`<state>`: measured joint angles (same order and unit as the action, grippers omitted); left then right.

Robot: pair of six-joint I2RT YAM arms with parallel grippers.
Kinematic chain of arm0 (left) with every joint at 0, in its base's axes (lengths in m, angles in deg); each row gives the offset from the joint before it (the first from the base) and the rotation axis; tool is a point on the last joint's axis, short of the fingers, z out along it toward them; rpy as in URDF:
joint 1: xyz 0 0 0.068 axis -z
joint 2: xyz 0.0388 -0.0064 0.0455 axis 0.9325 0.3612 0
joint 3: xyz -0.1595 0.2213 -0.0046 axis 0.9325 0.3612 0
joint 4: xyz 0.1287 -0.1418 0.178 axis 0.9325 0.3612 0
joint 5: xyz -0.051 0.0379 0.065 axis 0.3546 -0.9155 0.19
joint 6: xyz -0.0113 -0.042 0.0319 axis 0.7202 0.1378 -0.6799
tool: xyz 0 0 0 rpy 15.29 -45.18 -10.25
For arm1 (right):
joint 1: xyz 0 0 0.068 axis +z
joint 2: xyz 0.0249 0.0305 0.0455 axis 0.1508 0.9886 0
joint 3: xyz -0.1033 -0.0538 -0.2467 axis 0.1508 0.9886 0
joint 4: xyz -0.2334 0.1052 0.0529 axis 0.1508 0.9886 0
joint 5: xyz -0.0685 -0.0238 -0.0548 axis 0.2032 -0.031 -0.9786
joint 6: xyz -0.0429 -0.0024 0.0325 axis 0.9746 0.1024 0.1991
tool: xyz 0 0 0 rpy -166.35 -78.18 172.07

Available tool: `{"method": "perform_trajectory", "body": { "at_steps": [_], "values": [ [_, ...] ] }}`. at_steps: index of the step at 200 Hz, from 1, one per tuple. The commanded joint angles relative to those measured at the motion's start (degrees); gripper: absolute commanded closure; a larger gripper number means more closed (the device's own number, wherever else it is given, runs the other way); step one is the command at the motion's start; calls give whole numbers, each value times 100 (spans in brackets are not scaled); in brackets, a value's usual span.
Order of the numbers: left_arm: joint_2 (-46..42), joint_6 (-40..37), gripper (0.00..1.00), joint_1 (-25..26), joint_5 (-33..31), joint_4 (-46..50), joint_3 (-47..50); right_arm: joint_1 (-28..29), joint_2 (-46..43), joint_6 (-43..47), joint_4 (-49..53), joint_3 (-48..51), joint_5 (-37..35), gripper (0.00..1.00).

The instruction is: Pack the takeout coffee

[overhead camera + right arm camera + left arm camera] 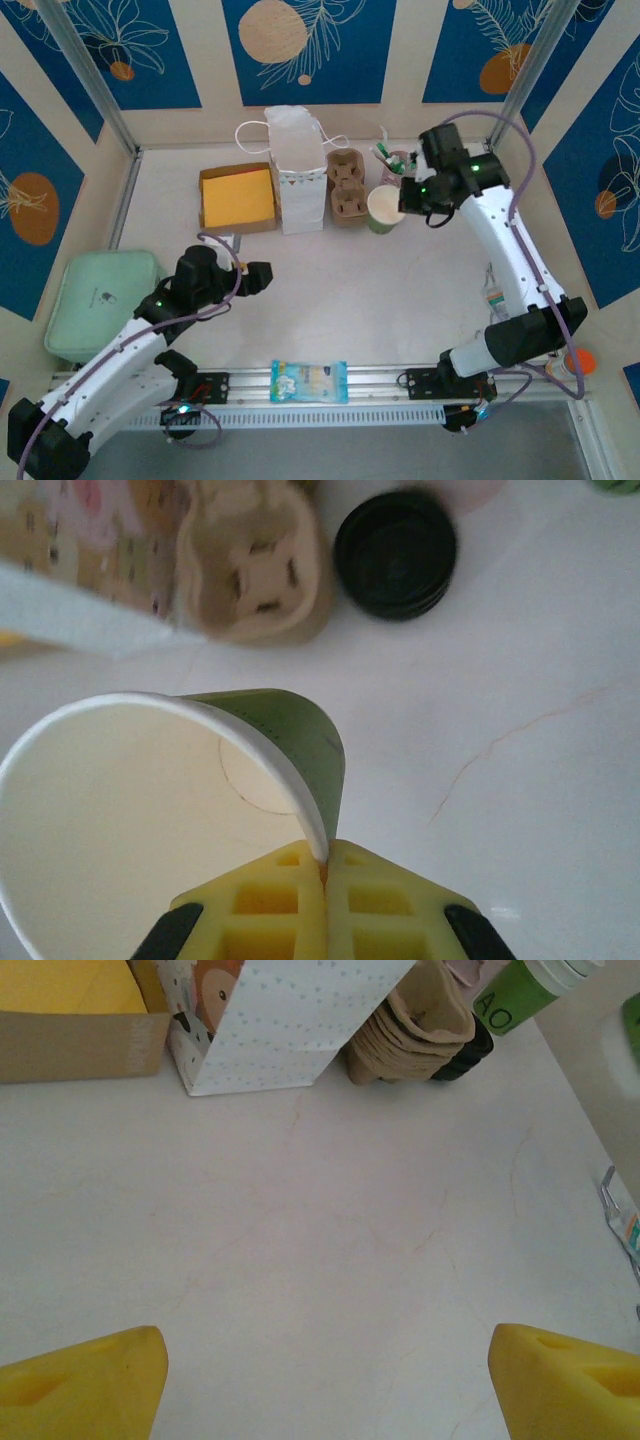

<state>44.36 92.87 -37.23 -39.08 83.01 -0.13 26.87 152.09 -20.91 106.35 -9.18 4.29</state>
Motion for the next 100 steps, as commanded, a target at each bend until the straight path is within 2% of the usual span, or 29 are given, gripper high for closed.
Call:
{"method": "perform_trajectory", "body": {
  "at_steps": [1,40,80,100],
  "values": [
    [35,180,16,56,143,-372,67,486,-115,-8,-197,405,182,97],
    [81,263,16,57,131,-425,119,1292,1,-279,-419,1005,-46,97],
    [103,320,16,55,121,-482,159,1838,202,-640,-815,1489,-46,97],
    [139,308,16,57,117,-475,159,2057,414,-701,-741,1494,-274,97]
  ]
}}
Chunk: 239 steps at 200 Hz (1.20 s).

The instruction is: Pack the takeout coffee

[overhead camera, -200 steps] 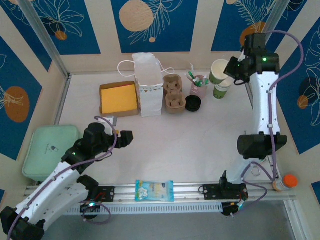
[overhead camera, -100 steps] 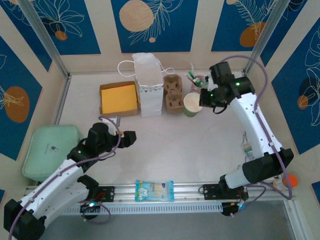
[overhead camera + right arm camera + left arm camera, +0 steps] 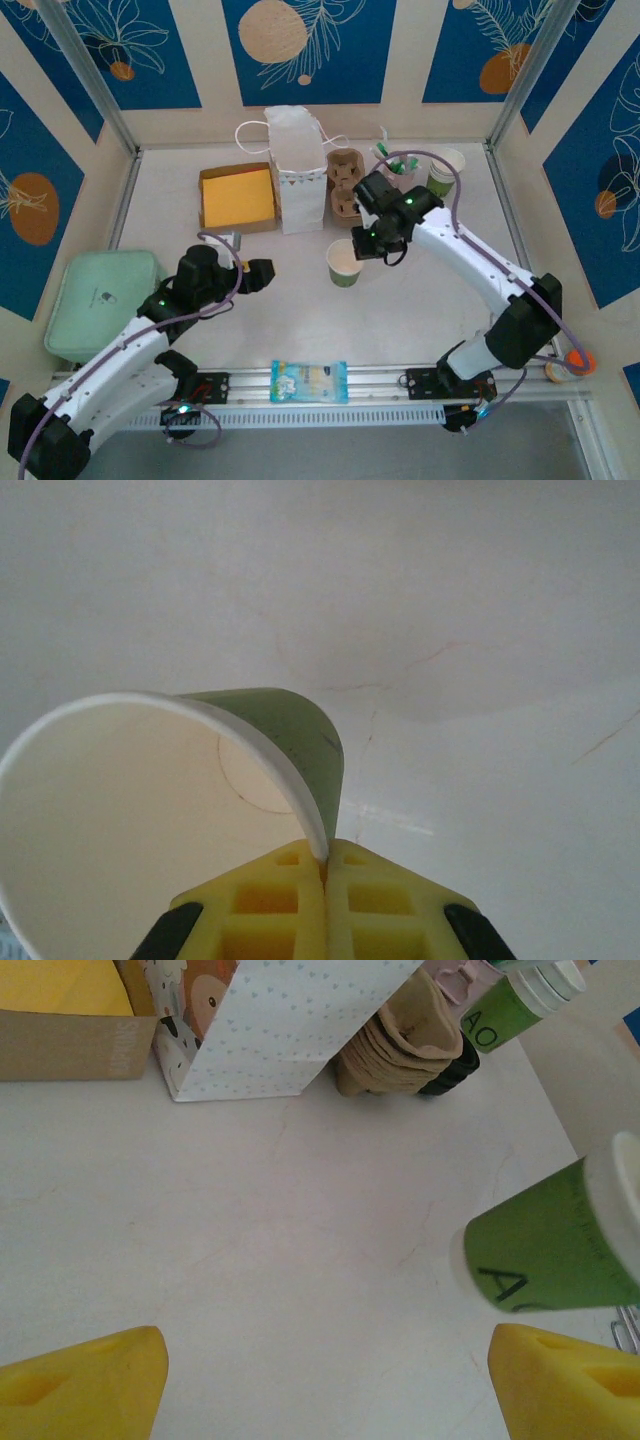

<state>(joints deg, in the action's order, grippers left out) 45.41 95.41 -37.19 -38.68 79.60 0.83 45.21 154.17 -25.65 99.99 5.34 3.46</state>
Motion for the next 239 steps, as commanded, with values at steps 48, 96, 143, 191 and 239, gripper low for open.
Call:
{"method": "perform_trajectory", "body": {
  "at_steps": [48,96,143,191,239],
  "values": [
    [165,75,16,53,86,-238,94,420,352,-465,-251,322,-351,97],
    [261,62,17,53,103,-281,58,442,312,-604,-514,642,-354,97],
    [341,59,17,48,120,-298,2,420,331,-667,-679,833,-269,96],
    [355,50,17,62,130,-275,-58,276,142,-720,-843,1037,-262,94],
    [437,40,17,62,148,-274,-122,231,40,-736,-797,1080,-343,82]
  ]
}}
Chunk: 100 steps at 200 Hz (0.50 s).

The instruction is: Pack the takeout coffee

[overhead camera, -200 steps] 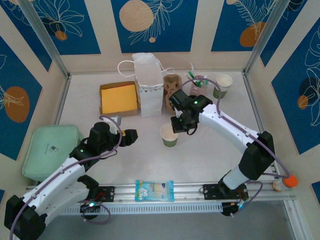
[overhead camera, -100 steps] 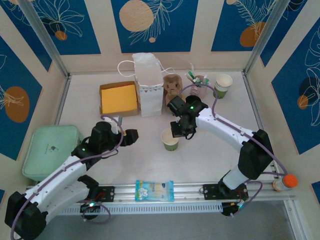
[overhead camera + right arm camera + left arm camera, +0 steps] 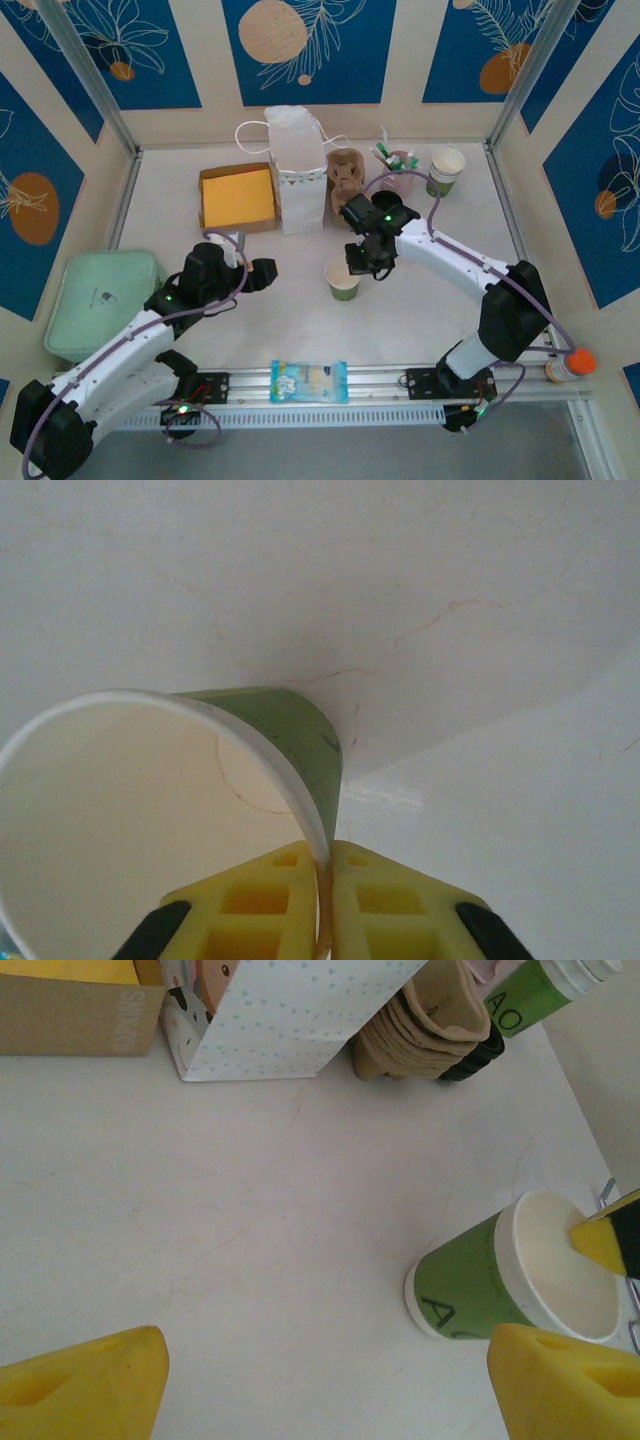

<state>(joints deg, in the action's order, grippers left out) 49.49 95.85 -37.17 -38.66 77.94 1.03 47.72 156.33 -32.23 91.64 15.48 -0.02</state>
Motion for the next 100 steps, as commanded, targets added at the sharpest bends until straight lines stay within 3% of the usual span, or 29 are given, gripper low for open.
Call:
{"method": "perform_trajectory", "body": {
  "at_steps": [1,41,100],
  "values": [
    [33,-4,17,60,146,-112,-146,-20,-181,-79,39,63,1,81],
    [72,3,17,68,137,-91,-198,-46,-315,-68,149,5,-51,57],
    [197,-54,17,101,135,-81,-319,-338,-808,-19,288,-254,-68,48]
  ]
}}
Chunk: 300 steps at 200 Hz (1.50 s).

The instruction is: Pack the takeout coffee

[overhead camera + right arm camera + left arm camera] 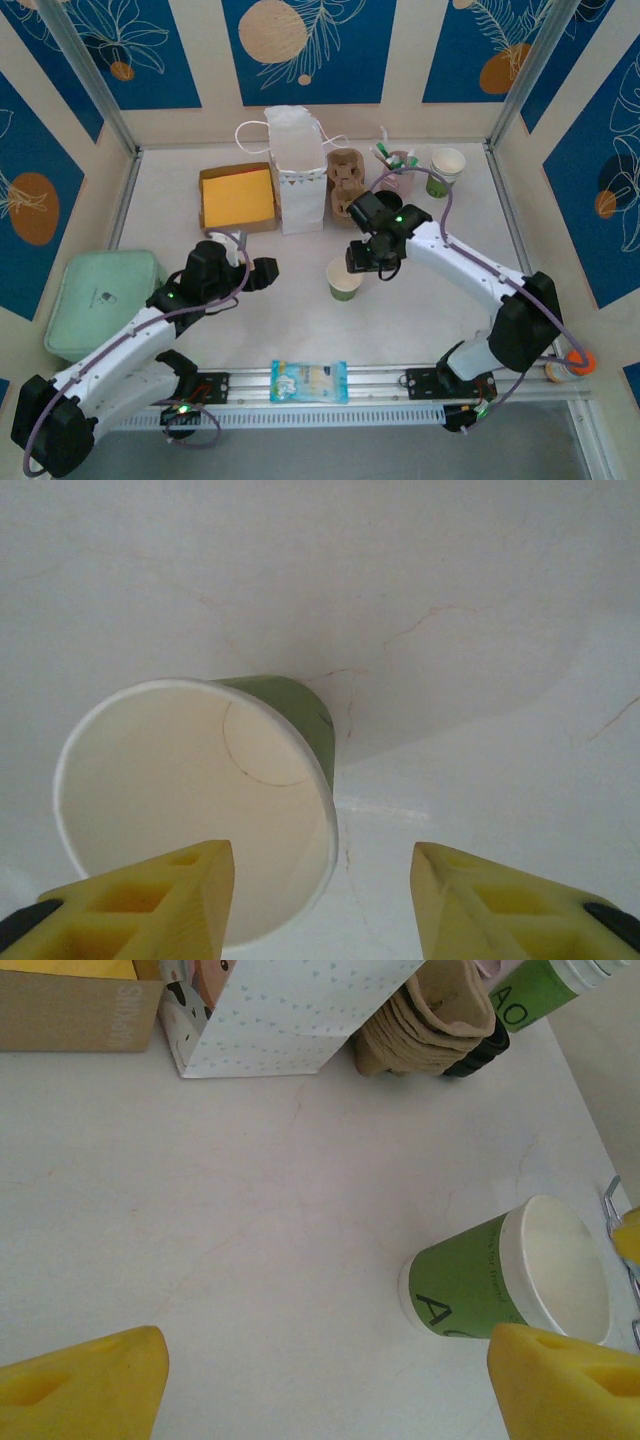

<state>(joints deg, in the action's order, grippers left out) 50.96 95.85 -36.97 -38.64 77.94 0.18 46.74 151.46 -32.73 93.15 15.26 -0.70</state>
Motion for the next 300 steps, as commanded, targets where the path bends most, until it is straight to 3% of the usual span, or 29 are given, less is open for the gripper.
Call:
{"method": "perform_trajectory", "body": {
  "at_steps": [1,72,103,128,176,300],
  "values": [
    [50,-51,17,83,134,-85,-237,-247,-330,36,132,-237,7,48],
    [100,-56,17,136,129,-73,-263,-2190,-786,143,-403,-5,1197,49],
    [160,-71,17,163,143,-65,-319,-3138,-634,25,-807,179,1882,50],
    [190,-87,17,181,128,-65,-366,-3553,-357,-70,-1128,241,2079,51],
    [212,-103,17,197,126,-46,-367,-3805,519,-169,-1609,53,2199,57],
    [155,-163,17,231,12,24,-263,-3907,2338,-363,-2121,-970,2396,60]
  ]
}}
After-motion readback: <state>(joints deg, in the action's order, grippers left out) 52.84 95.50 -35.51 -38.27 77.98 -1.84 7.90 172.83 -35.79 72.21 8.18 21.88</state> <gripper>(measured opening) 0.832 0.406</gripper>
